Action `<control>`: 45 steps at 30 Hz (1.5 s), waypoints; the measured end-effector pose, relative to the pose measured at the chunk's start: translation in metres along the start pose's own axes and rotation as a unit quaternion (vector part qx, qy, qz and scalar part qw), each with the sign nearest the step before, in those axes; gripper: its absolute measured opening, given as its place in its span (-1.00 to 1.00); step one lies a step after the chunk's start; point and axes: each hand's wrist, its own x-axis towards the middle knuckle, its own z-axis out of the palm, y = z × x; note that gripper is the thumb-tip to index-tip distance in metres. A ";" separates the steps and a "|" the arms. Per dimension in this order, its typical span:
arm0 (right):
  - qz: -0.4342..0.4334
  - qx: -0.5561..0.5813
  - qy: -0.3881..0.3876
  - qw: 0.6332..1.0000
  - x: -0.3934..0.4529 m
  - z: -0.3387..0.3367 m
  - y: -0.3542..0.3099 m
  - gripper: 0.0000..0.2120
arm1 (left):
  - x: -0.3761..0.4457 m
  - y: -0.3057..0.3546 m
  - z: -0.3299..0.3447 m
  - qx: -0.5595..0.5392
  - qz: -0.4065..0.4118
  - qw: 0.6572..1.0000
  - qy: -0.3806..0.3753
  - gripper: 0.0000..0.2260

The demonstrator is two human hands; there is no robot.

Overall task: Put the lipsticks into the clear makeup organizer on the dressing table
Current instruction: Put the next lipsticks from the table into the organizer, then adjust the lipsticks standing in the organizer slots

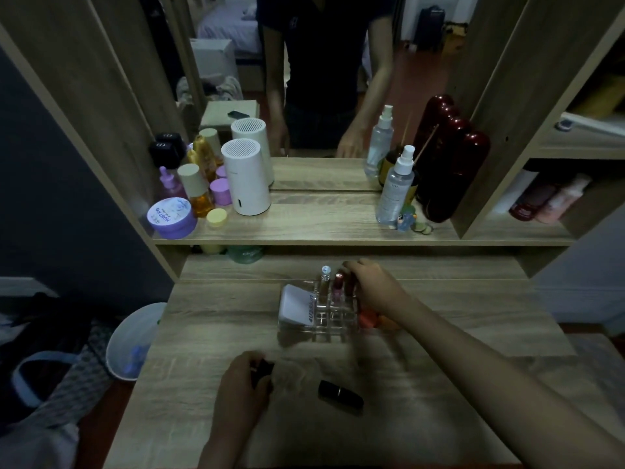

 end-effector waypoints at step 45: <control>-0.002 0.129 0.138 0.982 -0.043 0.019 -0.008 -0.83 | 0.073 0.109 0.034 -0.097 0.172 0.978 0.063 -0.85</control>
